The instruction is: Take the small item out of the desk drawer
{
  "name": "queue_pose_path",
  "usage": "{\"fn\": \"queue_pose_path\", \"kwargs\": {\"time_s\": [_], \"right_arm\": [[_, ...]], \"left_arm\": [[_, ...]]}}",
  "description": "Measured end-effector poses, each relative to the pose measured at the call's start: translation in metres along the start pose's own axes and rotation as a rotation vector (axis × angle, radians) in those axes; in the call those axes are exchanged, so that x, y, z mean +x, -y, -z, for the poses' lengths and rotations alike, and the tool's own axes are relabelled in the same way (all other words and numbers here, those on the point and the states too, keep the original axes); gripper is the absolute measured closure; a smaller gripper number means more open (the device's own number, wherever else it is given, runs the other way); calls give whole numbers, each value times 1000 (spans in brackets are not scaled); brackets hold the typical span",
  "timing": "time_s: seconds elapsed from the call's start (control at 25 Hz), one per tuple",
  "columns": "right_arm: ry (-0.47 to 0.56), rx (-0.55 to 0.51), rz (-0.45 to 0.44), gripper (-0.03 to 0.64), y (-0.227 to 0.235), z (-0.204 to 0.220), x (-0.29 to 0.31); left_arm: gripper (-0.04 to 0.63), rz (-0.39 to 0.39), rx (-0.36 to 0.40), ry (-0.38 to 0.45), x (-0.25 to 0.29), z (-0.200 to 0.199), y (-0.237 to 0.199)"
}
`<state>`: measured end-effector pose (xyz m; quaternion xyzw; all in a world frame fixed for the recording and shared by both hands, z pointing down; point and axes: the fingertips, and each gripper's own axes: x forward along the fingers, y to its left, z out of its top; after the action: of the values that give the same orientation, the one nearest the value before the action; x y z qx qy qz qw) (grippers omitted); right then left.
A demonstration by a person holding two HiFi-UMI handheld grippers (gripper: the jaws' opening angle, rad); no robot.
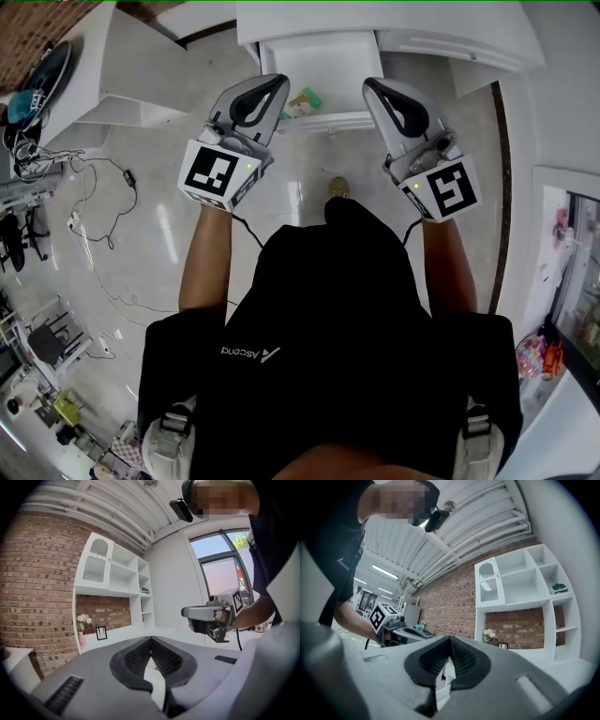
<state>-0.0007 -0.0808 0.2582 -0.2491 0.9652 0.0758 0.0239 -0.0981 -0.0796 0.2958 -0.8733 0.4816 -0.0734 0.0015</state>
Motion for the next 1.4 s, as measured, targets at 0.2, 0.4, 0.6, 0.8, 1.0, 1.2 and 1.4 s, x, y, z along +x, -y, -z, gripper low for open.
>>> {"fn": "queue_pose_path", "kwargs": {"time_s": [0.2,0.4,0.6,0.8,1.0,1.2,1.4], "right_arm": [[-20,19,-20,615,35,19,14],[-39,40,-19,615,55,32,26],[-64,47,-4,614,67,47,41],[-98,54,20,614,81,65,60],[-156,77,31,614,95,94,71],[-180,95,40,614,110,114,82],[-182,92,51,614,126,123,91]], "left_arm": [[597,11,-13,-143,41,36,-18],[594,29,31,-293,68,76,-37],[575,72,48,-443,92,124,-53],[528,139,51,-602,111,178,-65],[468,193,55,-747,128,235,-68],[414,249,49,-882,142,282,-64],[348,295,40,-991,152,321,-58]]}}
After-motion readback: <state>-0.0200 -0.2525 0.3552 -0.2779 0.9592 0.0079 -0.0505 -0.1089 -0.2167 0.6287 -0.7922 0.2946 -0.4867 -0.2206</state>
